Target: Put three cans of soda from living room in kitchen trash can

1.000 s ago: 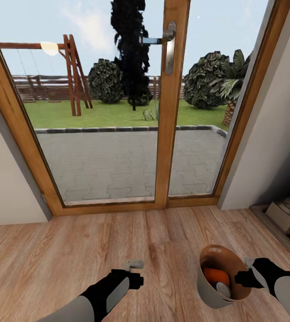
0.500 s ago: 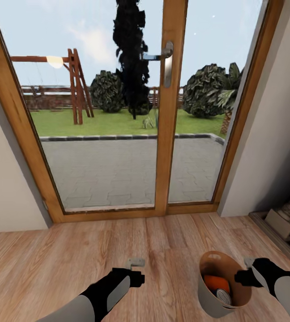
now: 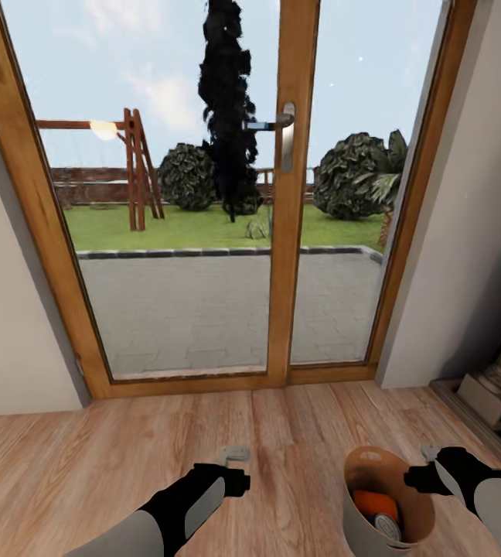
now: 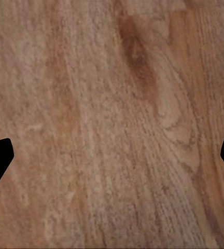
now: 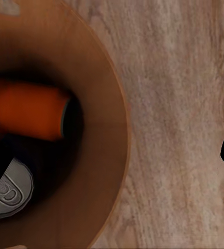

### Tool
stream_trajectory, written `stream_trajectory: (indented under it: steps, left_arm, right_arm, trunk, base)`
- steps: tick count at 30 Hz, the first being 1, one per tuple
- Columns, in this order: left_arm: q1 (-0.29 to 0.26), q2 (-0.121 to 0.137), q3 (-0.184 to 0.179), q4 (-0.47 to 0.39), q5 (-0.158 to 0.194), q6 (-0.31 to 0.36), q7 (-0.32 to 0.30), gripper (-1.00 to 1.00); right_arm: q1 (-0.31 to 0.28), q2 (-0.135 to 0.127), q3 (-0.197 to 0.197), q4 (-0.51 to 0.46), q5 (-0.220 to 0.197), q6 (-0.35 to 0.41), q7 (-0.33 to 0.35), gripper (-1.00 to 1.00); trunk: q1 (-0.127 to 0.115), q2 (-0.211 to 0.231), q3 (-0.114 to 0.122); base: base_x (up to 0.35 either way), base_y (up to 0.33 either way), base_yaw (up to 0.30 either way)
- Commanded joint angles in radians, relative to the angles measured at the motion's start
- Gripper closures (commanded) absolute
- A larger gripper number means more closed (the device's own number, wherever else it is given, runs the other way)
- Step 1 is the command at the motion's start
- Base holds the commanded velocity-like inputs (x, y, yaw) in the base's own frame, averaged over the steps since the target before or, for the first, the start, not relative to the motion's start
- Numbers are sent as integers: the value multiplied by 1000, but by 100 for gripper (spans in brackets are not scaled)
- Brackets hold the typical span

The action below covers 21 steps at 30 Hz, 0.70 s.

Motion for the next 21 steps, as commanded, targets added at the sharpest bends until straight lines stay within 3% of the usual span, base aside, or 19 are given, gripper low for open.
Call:
stream_trajectory:
  steps: [1, 6, 21]
  left_arm:
    - [0, 0, 0, 0, 0, 0, 0, -100]
    - [0, 0, 0, 0, 0, 0, 0, -100]
    - [0, 0, 0, 0, 0, 0, 0, -100]
  right_arm:
    - [0, 0, 0, 0, 0, 0, 0, -100]
    - [1, -1, -1, -3, 0, -1, 0, -100]
    - [1, -1, -2, -5, 0, -2, 0, -100]
  trunk:
    - [0, 0, 4]
    - [-3, 2, 23]
    - [-60, 106, 70]
  base:
    - [0, 0, 0]
    - [0, 0, 0]
    - [0, 0, 0]
